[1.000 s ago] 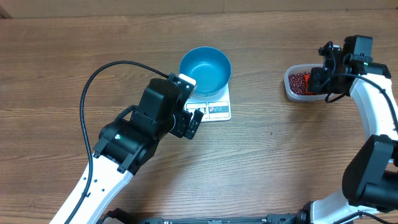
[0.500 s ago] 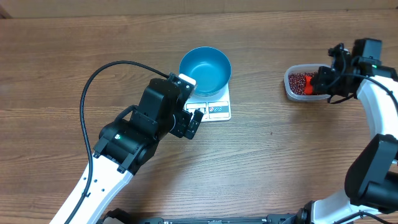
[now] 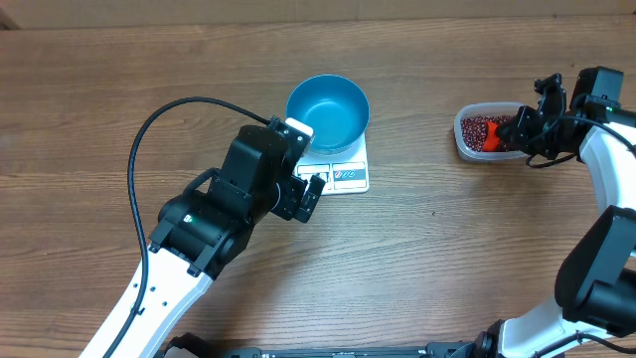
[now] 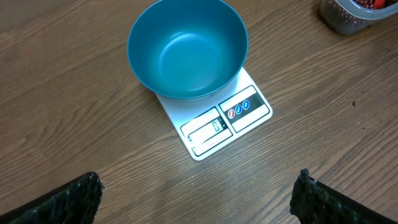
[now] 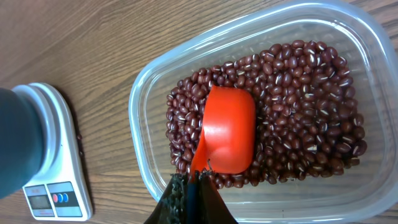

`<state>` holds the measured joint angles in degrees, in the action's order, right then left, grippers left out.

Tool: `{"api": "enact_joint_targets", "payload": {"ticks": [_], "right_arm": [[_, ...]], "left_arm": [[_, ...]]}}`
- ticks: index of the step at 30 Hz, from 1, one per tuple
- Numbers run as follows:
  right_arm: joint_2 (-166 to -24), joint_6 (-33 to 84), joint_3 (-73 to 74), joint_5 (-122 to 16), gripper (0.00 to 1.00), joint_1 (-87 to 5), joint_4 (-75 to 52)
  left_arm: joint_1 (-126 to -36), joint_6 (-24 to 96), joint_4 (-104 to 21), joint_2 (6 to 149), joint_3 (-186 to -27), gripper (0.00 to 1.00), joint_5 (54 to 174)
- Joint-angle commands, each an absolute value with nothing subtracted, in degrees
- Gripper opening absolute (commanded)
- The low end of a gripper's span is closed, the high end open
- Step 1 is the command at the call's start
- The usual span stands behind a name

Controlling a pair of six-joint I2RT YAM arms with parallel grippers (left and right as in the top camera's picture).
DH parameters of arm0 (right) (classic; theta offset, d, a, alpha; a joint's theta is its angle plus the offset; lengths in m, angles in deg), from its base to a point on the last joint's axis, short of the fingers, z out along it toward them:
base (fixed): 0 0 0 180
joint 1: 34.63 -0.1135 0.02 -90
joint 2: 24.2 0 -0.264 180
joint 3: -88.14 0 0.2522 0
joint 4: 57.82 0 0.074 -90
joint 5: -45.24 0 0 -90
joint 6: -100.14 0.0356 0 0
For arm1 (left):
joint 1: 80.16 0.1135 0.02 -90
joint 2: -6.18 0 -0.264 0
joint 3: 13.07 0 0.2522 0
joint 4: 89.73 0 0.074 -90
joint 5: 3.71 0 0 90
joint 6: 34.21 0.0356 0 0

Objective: Scoop item into bowl and weigh 150g on scale
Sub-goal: 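Dip the red cup into the beans and scoop with the right gripper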

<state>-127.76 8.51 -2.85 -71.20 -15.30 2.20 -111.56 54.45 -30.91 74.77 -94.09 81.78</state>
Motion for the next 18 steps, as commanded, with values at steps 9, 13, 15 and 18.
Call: {"api": "enact_joint_targets", "payload": {"ticks": [9,13,15,18], "right_arm": [[-131.09,12.57,-1.74,-76.40,0.04,-12.00,1.52],[-131.72,12.99,-1.74,-77.53,0.04,-11.32,1.52],[-132.11,13.21,-1.74,-77.53,0.04,-11.06,1.45],[-133.05,13.38,-1.74,-77.99,0.04,-10.51,1.13]], "left_arm": [[-111.25,53.86,-30.95,75.08,-94.20,1.00,81.87],[-111.25,53.88,-30.95,75.08,-94.20,1.00,81.87],[-111.25,53.86,-30.95,75.08,-94.20,1.00,81.87],[-111.25,53.86,-30.95,75.08,-94.20,1.00,81.87]]}}
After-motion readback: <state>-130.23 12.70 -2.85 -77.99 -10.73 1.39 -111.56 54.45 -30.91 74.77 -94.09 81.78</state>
